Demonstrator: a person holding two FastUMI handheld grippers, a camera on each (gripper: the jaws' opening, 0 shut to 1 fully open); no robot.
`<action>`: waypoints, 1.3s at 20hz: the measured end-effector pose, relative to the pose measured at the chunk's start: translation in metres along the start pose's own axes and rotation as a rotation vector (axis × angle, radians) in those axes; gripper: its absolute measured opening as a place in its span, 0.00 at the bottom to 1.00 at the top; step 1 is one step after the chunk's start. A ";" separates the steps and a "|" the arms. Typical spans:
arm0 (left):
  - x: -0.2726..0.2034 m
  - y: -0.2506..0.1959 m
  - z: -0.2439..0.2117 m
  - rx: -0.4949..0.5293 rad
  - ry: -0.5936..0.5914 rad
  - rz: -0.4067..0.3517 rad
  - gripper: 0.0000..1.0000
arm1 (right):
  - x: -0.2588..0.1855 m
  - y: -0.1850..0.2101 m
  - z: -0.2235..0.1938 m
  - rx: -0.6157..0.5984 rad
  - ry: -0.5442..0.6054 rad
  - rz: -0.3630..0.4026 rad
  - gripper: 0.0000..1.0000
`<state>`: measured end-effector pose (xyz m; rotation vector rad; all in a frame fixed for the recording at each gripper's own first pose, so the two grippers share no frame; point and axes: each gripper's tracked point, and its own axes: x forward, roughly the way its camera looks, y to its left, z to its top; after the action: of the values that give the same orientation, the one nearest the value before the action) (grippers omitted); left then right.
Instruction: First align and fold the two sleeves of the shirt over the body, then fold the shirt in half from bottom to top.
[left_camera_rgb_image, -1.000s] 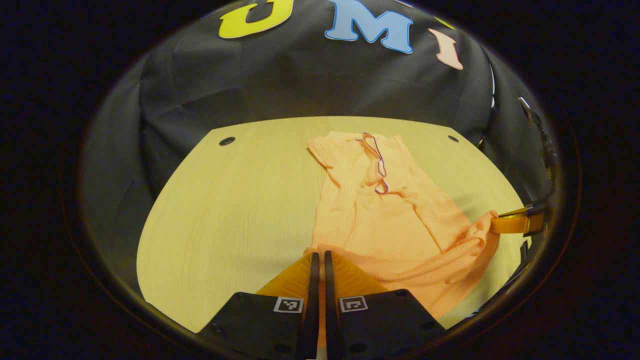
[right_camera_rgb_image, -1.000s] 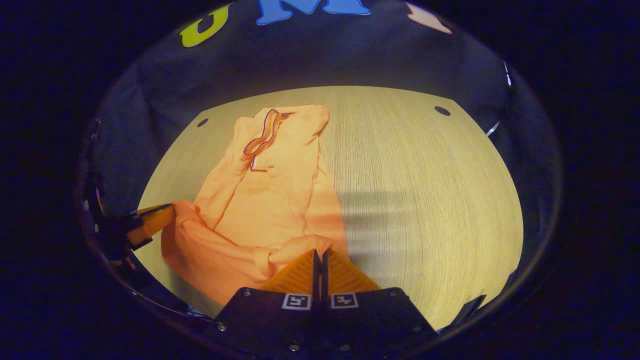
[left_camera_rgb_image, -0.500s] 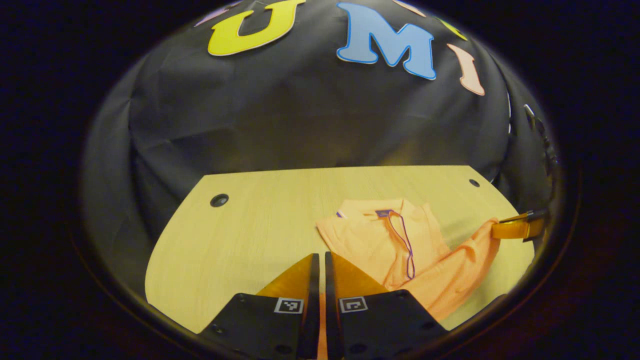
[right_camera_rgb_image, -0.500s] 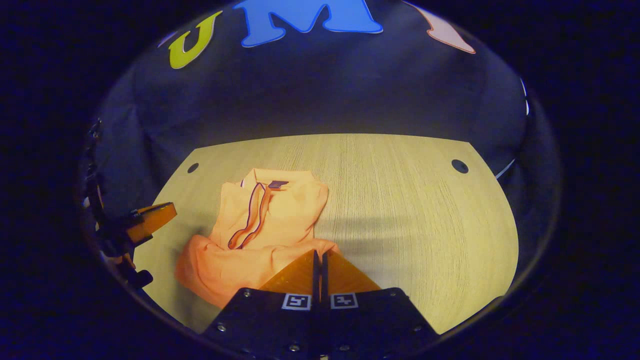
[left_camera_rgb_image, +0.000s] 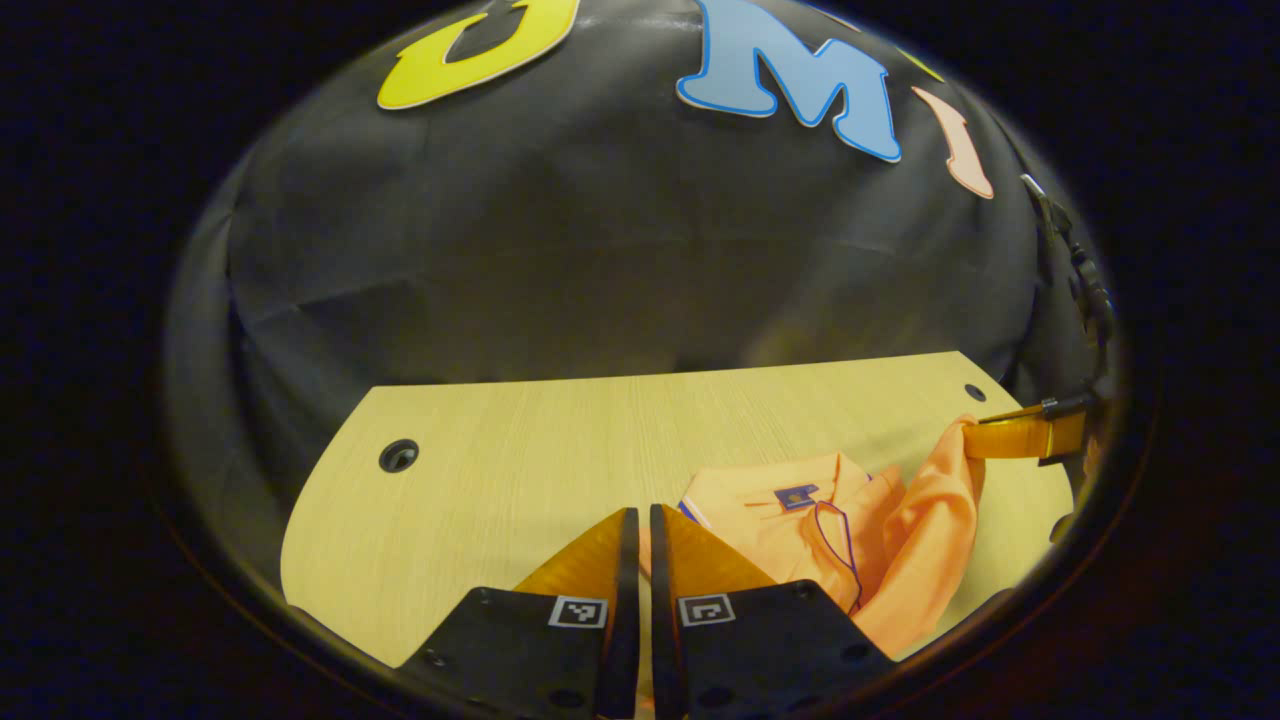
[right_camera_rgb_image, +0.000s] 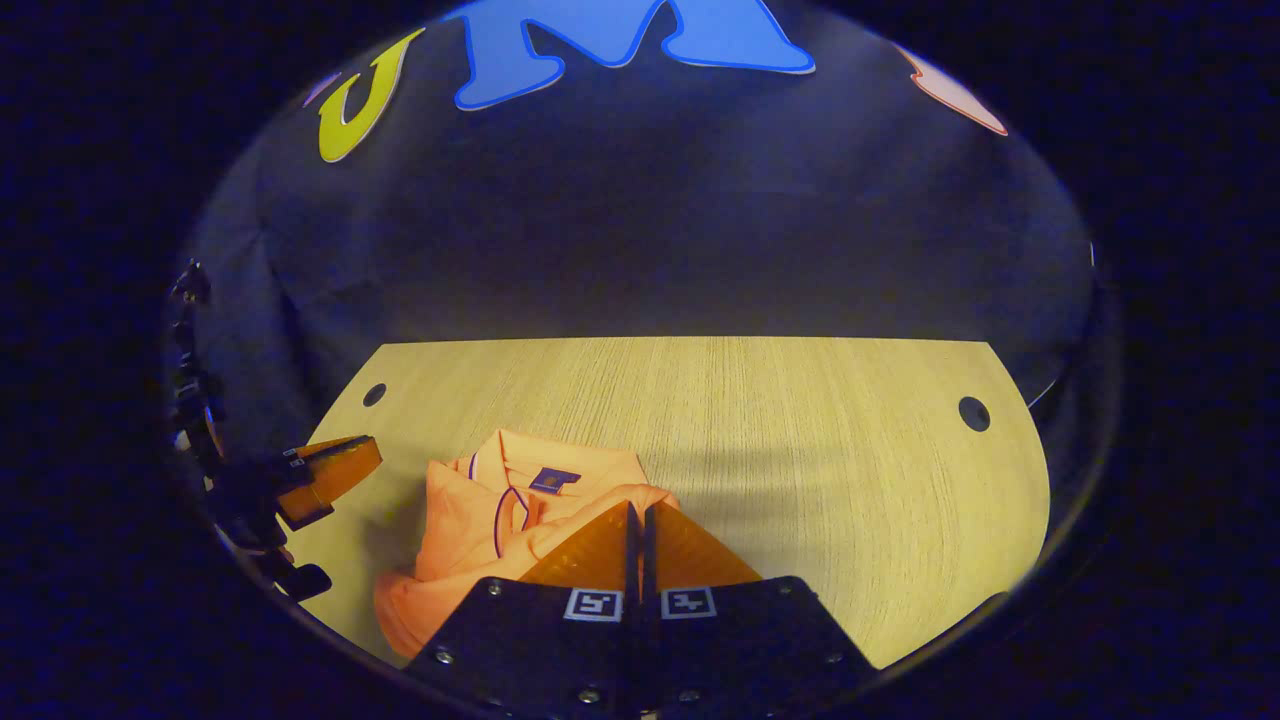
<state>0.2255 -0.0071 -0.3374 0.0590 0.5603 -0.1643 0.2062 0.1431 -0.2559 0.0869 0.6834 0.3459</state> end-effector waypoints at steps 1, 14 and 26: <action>0.009 -0.002 0.003 -0.004 0.000 -0.005 0.12 | 0.011 -0.001 0.008 0.010 -0.009 -0.003 0.00; 0.079 -0.009 -0.012 -0.017 0.019 -0.023 0.11 | 0.113 -0.013 0.000 0.063 0.034 -0.067 0.00; 0.021 -0.017 0.026 -0.085 -0.035 -0.019 0.16 | 0.034 -0.012 0.023 0.052 -0.057 -0.077 0.43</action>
<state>0.2539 -0.0299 -0.3269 -0.0314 0.5326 -0.1601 0.2491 0.1443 -0.2606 0.1191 0.6372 0.2506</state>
